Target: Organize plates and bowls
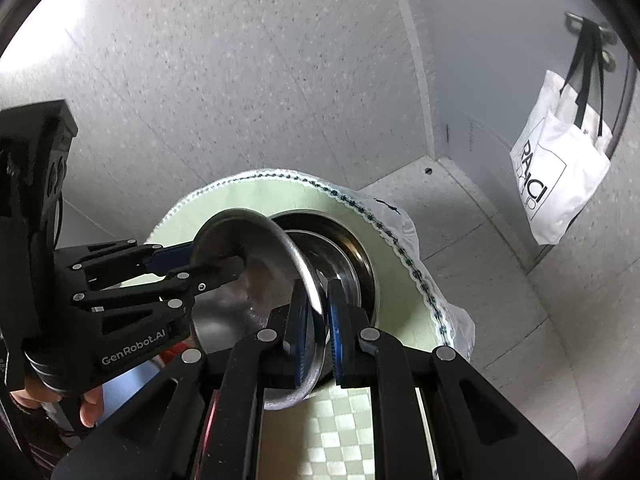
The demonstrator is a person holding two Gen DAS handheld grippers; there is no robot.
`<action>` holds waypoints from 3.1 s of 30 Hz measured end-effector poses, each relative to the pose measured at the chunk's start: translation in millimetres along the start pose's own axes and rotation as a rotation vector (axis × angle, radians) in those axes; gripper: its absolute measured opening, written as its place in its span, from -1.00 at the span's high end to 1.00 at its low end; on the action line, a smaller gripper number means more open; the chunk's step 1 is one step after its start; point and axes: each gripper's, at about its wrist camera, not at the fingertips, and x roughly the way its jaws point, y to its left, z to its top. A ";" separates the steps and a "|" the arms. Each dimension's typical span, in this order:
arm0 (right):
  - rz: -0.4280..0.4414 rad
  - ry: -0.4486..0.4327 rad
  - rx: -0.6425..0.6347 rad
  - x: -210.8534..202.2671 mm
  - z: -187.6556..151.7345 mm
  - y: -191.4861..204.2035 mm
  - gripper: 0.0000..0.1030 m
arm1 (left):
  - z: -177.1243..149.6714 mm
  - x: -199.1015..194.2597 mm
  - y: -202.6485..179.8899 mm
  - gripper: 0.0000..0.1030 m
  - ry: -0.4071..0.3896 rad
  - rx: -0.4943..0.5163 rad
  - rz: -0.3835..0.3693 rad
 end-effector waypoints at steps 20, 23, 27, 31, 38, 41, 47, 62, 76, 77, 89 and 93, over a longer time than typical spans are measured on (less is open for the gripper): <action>-0.061 -0.011 -0.017 6.6 0.8 -1.4 0.24 | 0.3 0.9 9.3 -0.07 -0.056 -0.097 -0.033; -0.067 -0.048 -0.025 -10.0 1.3 1.0 0.03 | -5.2 -18.1 19.0 -0.32 -0.108 -0.119 -0.030; -0.068 -0.087 0.007 -29.6 -0.3 -1.9 -0.48 | -16.2 -33.0 30.5 -0.69 -0.150 -0.152 -0.024; -0.026 -0.086 0.070 -34.4 -5.0 -12.9 -0.51 | -26.4 -31.5 40.6 -0.69 -0.127 -0.174 -0.014; 0.036 -0.027 0.190 -14.3 -14.8 -42.3 -0.51 | -25.4 -17.3 49.4 -0.69 -0.073 -0.198 -0.029; 0.061 -0.004 0.217 -4.2 -18.2 -45.7 -0.51 | -16.7 -3.1 45.1 -0.69 -0.038 -0.184 -0.036; 0.092 0.047 0.242 18.5 -27.1 -45.1 -0.51 | -2.3 22.9 34.2 -0.69 0.018 -0.154 -0.034; 0.166 0.118 0.289 53.0 -32.2 -51.4 0.06 | 23.3 65.1 21.5 0.24 0.088 -0.095 -0.065; 0.150 -0.015 0.299 3.2 -27.6 -49.4 0.38 | 14.2 2.3 10.6 0.28 -0.100 -0.072 -0.109; 0.145 -0.033 0.297 -5.5 -26.4 -47.6 0.38 | 11.2 -6.4 9.6 0.28 -0.118 -0.070 -0.116; 0.132 -0.172 0.241 -93.8 -44.1 35.0 0.38 | -83.4 -127.4 42.2 0.28 -0.279 -0.041 -0.163; 0.138 -0.173 0.221 -99.6 -64.9 71.2 0.38 | -137.4 -155.5 73.8 0.28 -0.282 -0.045 -0.165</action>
